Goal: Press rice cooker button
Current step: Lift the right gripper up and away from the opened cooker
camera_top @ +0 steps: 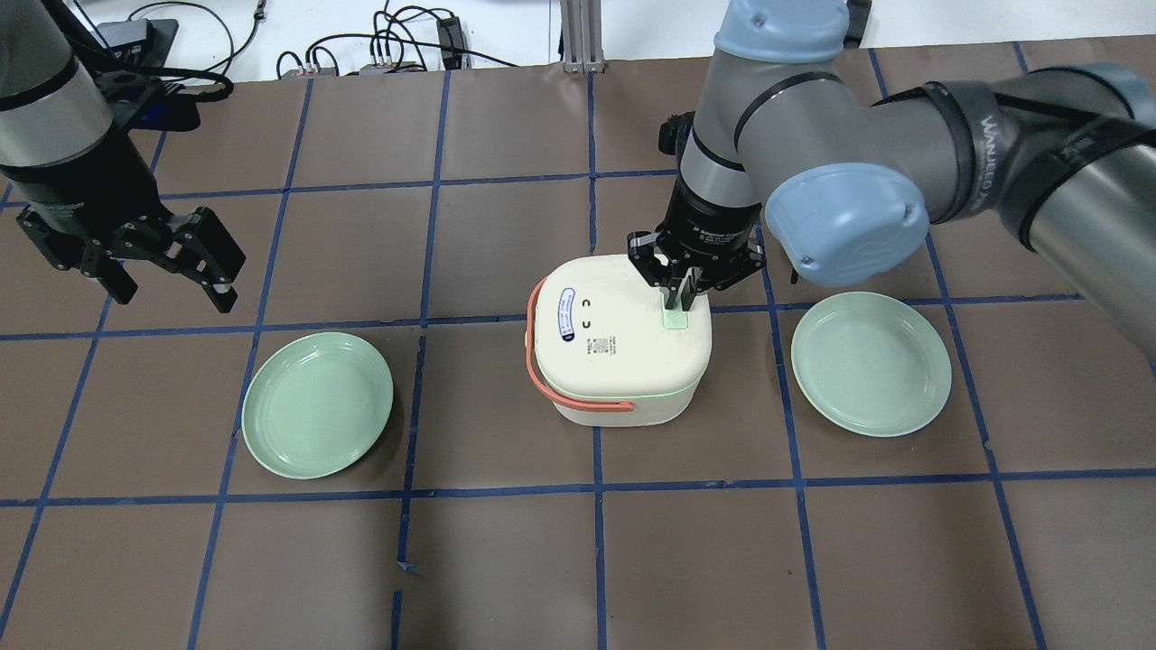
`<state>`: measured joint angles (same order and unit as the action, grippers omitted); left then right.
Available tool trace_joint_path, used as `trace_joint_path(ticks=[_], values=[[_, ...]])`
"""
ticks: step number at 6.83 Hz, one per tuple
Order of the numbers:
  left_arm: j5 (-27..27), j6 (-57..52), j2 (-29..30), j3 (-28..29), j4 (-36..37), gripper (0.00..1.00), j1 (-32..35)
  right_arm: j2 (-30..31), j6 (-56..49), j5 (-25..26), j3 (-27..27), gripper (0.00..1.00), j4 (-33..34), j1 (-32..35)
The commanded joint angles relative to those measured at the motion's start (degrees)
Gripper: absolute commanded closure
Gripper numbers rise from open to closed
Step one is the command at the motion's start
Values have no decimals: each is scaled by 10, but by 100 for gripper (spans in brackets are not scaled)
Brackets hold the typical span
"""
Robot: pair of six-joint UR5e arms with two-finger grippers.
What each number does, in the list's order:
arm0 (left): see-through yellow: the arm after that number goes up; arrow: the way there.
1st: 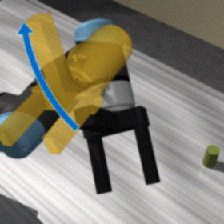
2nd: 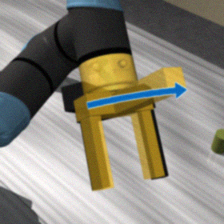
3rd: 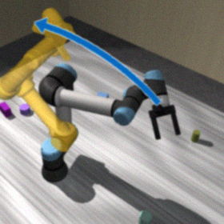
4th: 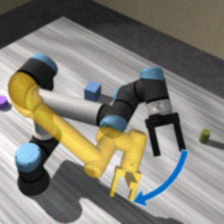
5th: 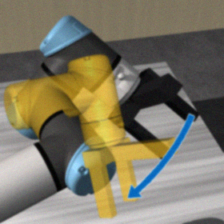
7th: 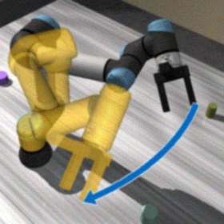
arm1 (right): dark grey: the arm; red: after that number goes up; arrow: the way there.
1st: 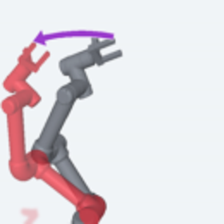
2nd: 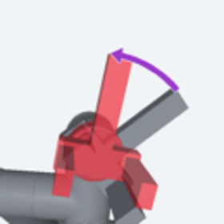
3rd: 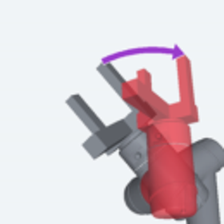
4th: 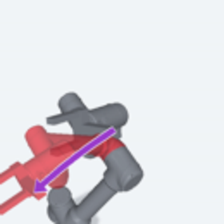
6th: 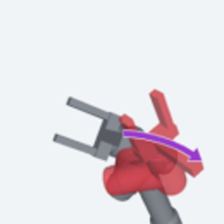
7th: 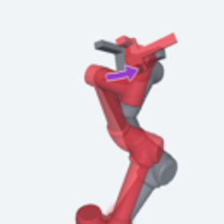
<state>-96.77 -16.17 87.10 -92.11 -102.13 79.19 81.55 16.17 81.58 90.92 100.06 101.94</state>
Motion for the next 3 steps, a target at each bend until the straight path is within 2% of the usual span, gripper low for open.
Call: trace_joint_path(ticks=[1, 2, 3], values=[[0, 0, 0, 0, 0, 0, 0, -14, 3, 5, -108, 0, -67, -6], [0, 0, -1, 0, 0, 0, 0, -27, -8, 11, -140, 0, -97, -15], [0, 0, 0, 0, 0, 0, 0, -30, -26, 26, -144, 0, -104, -26]])
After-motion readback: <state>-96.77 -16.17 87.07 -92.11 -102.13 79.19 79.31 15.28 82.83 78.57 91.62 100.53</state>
